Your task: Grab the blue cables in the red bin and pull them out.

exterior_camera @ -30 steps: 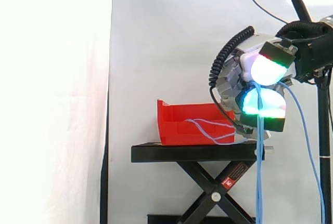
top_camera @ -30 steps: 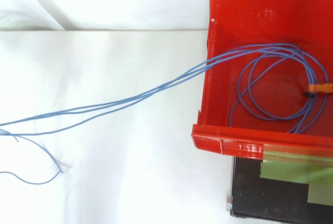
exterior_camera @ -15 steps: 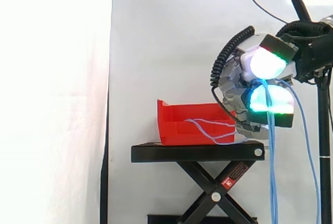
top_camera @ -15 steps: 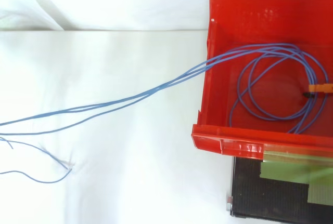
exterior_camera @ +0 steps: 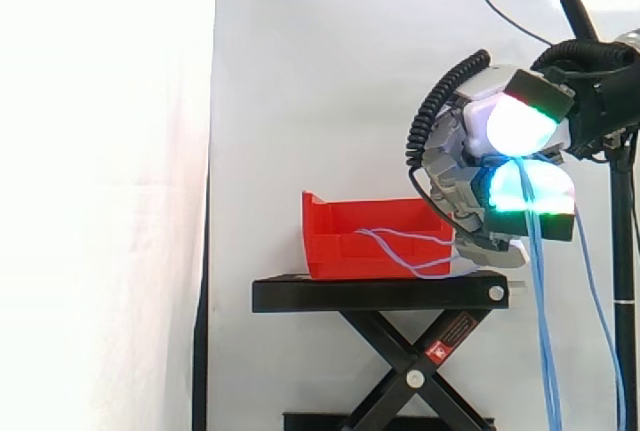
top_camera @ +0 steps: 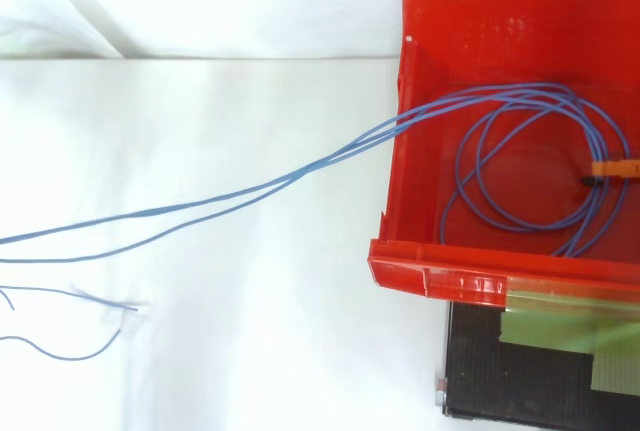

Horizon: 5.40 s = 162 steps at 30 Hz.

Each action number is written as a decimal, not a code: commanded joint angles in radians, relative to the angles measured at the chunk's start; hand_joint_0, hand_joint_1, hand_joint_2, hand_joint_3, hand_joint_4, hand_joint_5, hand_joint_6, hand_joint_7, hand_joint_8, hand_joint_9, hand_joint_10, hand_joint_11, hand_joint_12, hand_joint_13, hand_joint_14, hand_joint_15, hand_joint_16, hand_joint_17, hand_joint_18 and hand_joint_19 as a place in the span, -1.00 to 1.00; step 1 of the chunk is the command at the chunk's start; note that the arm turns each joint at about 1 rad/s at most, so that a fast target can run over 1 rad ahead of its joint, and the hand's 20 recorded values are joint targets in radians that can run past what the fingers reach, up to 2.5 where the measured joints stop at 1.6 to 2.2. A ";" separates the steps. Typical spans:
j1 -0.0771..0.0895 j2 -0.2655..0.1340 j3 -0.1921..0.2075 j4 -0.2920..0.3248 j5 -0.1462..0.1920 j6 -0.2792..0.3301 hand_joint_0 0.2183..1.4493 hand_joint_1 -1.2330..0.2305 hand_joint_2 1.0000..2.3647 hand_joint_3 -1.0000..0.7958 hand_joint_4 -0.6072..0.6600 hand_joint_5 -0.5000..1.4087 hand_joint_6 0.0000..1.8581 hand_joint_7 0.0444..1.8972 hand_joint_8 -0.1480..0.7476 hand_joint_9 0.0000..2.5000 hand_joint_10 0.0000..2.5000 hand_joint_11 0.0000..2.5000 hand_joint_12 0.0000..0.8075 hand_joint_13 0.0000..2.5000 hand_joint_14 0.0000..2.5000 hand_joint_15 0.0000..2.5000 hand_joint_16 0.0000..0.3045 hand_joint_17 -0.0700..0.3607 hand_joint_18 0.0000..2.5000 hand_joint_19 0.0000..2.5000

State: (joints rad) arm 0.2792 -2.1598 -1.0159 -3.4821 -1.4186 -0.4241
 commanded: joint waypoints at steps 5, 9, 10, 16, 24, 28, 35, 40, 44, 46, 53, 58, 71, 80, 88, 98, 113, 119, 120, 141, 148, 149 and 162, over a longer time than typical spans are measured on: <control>0.000 0.000 -0.001 0.000 0.000 0.000 0.05 -0.55 -0.99 -0.88 0.26 0.34 -0.24 -0.29 -0.05 -0.33 0.52 0.06 -0.22 -0.17 0.28 -0.02 -0.75 -0.28 -0.35 -0.06; -0.002 0.000 -0.001 0.000 -0.002 0.000 0.09 -0.55 -0.98 -0.77 0.27 0.32 -0.38 -0.25 -0.05 -0.34 0.53 0.05 -0.22 -0.18 0.27 -0.01 -0.75 -0.28 -0.36 -0.06; -0.002 0.000 -0.001 0.000 -0.002 0.000 0.10 -0.56 -0.98 -0.73 0.28 0.32 -0.42 -0.24 -0.05 -0.35 0.52 0.05 -0.22 -0.18 0.27 -0.01 -0.75 -0.27 -0.36 -0.06; -0.006 0.000 0.000 0.005 -0.002 0.000 0.11 -0.57 -0.98 -0.64 0.29 0.32 -0.53 -0.21 -0.05 -0.36 0.45 0.07 -0.22 -0.20 0.26 -0.01 -0.75 -0.27 -0.38 -0.06; -0.008 0.000 0.034 0.012 0.000 -0.002 0.11 -0.60 -0.97 -0.59 0.29 0.30 -0.63 -0.18 -0.04 -0.38 0.43 0.08 -0.20 -0.21 0.26 -0.01 -0.75 -0.27 -0.39 -0.07; -0.009 0.000 0.036 0.014 -0.002 -0.002 0.11 -0.60 -0.97 -0.59 0.29 0.28 -0.63 -0.18 -0.03 -0.39 0.42 0.08 -0.21 -0.22 0.25 -0.02 -0.74 -0.27 -0.40 -0.07; -0.009 0.000 0.037 0.020 0.000 -0.003 0.07 -0.59 -0.98 -0.76 0.31 0.29 -0.63 -0.19 -0.03 -0.39 0.42 0.08 -0.22 -0.22 0.25 -0.01 -0.74 -0.27 -0.40 -0.06; -0.009 0.000 0.037 0.020 -0.002 -0.002 0.06 -0.61 -0.99 -0.81 0.31 0.28 -0.63 -0.18 -0.03 -0.39 0.43 0.07 -0.22 -0.22 0.24 -0.02 -0.74 -0.27 -0.40 -0.06; -0.009 0.000 0.037 0.020 -0.002 -0.002 0.09 -0.65 -0.99 -0.80 0.30 0.24 -0.58 -0.22 -0.03 -0.40 0.46 0.05 -0.22 -0.22 0.23 -0.01 -0.74 -0.27 -0.40 -0.07; -0.009 0.000 0.037 0.021 -0.002 -0.002 0.11 -0.66 -0.98 -0.77 0.29 0.22 -0.54 -0.24 -0.04 -0.41 0.48 0.04 -0.22 -0.22 0.23 -0.01 -0.74 -0.27 -0.40 -0.07; -0.009 0.000 0.039 0.023 -0.002 -0.002 0.16 -0.69 -0.98 -0.69 0.26 0.15 -0.42 -0.30 -0.03 -0.43 0.52 0.03 -0.22 -0.22 0.22 0.00 -0.74 -0.27 -0.40 -0.07; -0.009 0.000 0.040 0.025 -0.002 -0.002 0.18 -0.70 -0.98 -0.69 0.25 0.11 -0.38 -0.33 -0.03 -0.45 0.53 0.02 -0.22 -0.23 0.22 0.00 -0.74 -0.27 -0.40 -0.07; -0.009 0.000 0.039 0.037 -0.002 -0.002 -0.11 -0.48 -1.00 -1.00 0.28 0.25 -0.51 -0.26 0.00 -0.40 0.51 0.00 -0.18 -0.23 0.31 -0.08 -0.73 -0.24 -0.40 -0.06; -0.009 0.000 0.040 0.037 -0.002 -0.002 -0.29 -0.38 -1.00 -1.00 0.35 0.35 -0.46 -0.28 0.07 -0.35 0.57 -0.04 -0.08 -0.19 0.40 -0.14 -0.68 -0.16 -0.33 -0.08; -0.009 0.000 0.039 0.035 -0.002 -0.002 -0.40 -0.40 -1.00 -1.00 0.37 0.43 -0.38 -0.34 0.12 -0.29 0.57 -0.06 0.00 -0.15 0.43 -0.19 -0.65 -0.11 -0.28 -0.10; -0.009 0.000 0.039 0.035 -0.002 -0.002 -0.46 -0.44 -1.00 -1.00 0.38 0.51 -0.29 -0.40 0.14 -0.23 0.54 -0.04 0.03 -0.10 0.41 -0.17 -0.62 -0.08 -0.23 -0.13; -0.009 0.000 0.039 0.035 -0.002 -0.002 0.06 -0.59 -0.98 -0.74 0.30 0.42 -0.31 -0.31 -0.05 -0.27 0.36 0.16 -0.21 -0.14 0.21 0.03 -0.75 -0.27 -0.34 -0.06; -0.009 0.000 0.040 0.035 -0.002 -0.002 0.09 -0.61 -0.97 -0.49 0.30 0.38 -0.65 -0.17 -0.05 -0.31 0.37 0.15 -0.21 -0.17 0.23 0.01 -0.74 -0.27 -0.36 -0.06; -0.009 0.000 0.039 0.035 -0.002 -0.002 0.09 -0.61 -0.97 -0.48 0.30 0.38 -0.65 -0.17 -0.05 -0.31 0.36 0.15 -0.21 -0.18 0.23 0.02 -0.74 -0.26 -0.37 -0.06; -0.009 0.000 0.048 0.040 -0.002 -0.002 0.17 -0.66 -0.97 -0.32 0.30 0.37 -0.92 -0.09 -0.04 -0.35 0.37 0.12 -0.21 -0.20 0.23 0.00 -0.74 -0.27 -0.39 -0.06; -0.009 0.000 0.054 0.041 -0.002 -0.002 0.19 -0.68 -0.97 -0.28 0.29 0.36 -0.92 -0.09 -0.06 -0.35 0.38 0.12 -0.22 -0.20 0.22 0.01 -0.74 -0.27 -0.39 -0.06; -0.009 0.000 0.056 0.041 -0.002 -0.002 0.19 -0.68 -0.97 -0.27 0.29 0.36 -0.92 -0.10 -0.06 -0.35 0.38 0.12 -0.21 -0.20 0.22 0.01 -0.75 -0.27 -0.39 -0.06; -0.009 0.000 0.059 0.055 -0.002 -0.003 0.28 -0.72 -0.96 -0.22 0.20 0.32 -0.79 -0.14 -0.08 -0.36 0.41 0.09 -0.22 -0.21 0.23 -0.01 -0.75 -0.27 -0.40 -0.07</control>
State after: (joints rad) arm 0.2700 -2.1598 -0.9576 -3.4325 -1.4205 -0.4264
